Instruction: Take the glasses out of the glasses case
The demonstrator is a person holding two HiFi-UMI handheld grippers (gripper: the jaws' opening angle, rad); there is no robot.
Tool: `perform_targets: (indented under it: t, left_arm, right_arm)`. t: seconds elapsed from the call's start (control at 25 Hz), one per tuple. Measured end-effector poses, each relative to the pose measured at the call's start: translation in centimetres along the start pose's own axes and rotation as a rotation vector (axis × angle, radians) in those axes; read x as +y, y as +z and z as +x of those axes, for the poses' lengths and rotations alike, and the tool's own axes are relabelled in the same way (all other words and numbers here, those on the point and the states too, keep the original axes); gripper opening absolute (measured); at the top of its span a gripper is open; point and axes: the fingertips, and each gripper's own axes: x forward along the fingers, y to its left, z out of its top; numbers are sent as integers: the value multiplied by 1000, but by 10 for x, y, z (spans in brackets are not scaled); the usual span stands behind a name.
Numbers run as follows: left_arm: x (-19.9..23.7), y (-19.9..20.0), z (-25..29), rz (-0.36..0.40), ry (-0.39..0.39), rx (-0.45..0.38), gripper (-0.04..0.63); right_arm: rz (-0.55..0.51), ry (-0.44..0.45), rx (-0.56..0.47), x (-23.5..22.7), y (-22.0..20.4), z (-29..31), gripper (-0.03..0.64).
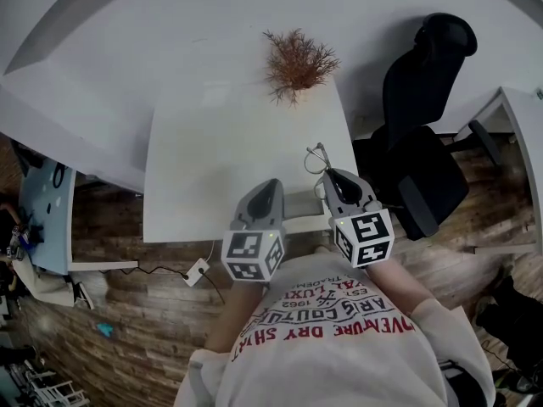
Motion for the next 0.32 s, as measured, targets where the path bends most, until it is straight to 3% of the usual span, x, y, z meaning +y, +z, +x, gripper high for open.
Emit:
perform_targets:
  t: [0.32]
  left_arm:
    - [2, -1, 5, -2, -9, 0, 8]
  right_arm:
    - [-2, 4, 10, -4, -2, 4, 25]
